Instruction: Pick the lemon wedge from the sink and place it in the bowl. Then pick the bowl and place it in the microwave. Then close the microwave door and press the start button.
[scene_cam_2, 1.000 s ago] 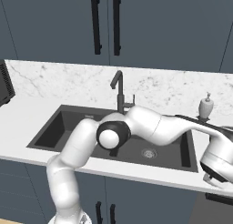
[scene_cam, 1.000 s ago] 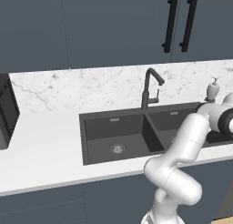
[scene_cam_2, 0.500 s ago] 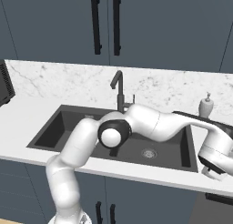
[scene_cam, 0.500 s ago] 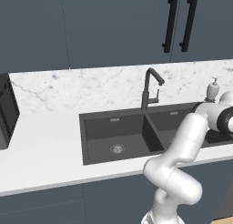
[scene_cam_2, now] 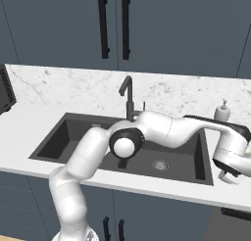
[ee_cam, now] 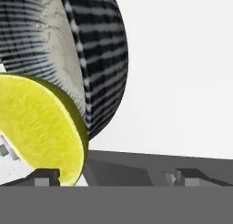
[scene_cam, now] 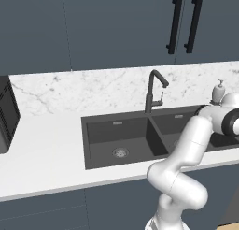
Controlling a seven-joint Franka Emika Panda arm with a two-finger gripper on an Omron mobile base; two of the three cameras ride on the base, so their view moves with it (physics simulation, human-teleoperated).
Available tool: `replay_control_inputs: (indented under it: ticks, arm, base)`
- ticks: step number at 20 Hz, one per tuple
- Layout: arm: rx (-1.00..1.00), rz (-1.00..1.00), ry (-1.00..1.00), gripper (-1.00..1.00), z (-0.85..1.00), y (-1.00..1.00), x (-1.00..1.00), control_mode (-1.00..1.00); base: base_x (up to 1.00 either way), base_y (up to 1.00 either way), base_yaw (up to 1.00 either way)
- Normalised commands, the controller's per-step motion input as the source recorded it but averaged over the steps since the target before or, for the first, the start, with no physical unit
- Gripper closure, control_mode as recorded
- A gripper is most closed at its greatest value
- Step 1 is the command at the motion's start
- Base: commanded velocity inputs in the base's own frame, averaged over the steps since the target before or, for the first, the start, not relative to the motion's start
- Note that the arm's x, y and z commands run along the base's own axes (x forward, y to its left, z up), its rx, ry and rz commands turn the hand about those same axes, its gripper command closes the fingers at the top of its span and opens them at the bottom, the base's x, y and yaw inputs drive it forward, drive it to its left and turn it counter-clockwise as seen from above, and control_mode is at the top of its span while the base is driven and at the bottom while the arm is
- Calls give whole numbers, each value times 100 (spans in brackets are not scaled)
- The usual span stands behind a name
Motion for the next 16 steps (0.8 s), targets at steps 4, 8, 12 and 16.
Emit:
replay_control_inputs:
  ticks: [4,8,12,16]
  arm:
    - [1,0,3,-100,-1,-34,0,-100]
    - [1,0,1,-100,-3,-31,7,-100]
    - [0,0,1,-100,-6,-23,21,-100]
    - [0,0,0,-100,-5,-19,11,-100]
  base:
    - [0,0,0]
    - [0,0,0]
    - [0,0,0]
    - [0,0,0]
